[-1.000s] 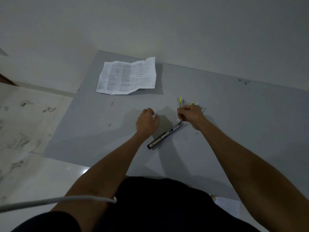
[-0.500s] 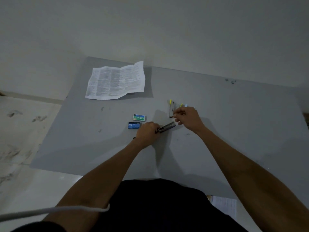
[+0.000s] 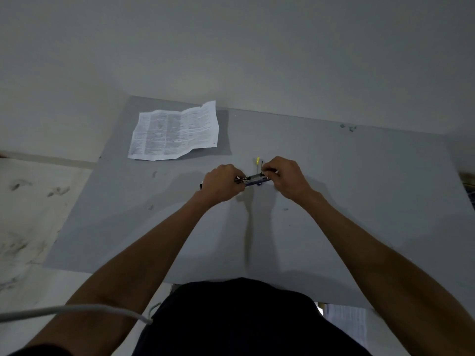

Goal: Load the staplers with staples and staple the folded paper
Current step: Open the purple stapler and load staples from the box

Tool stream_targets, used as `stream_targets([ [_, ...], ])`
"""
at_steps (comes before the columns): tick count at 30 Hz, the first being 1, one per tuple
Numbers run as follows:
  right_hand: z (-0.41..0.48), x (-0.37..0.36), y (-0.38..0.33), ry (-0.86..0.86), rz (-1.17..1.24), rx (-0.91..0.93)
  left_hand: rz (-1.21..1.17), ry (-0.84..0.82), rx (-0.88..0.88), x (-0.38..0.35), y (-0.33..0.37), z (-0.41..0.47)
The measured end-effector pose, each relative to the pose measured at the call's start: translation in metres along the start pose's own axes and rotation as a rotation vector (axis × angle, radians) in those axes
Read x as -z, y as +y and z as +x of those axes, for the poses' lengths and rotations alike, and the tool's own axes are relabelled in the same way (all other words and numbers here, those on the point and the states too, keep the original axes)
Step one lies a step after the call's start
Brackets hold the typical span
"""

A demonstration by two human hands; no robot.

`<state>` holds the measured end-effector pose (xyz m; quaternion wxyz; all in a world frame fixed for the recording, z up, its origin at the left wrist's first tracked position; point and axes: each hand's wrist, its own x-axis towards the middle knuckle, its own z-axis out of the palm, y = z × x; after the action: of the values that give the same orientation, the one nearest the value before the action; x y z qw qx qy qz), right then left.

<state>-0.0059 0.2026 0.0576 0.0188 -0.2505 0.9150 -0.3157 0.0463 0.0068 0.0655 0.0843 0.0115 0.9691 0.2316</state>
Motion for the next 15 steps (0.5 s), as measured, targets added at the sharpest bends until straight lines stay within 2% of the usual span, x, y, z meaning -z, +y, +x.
stream_targets([
  [15, -0.0048, 0.0056, 0.0004, -0.01, 0.035, 0.036, 0.036, -0.014, -0.029, 0.0086, 0.0069, -0.0012],
])
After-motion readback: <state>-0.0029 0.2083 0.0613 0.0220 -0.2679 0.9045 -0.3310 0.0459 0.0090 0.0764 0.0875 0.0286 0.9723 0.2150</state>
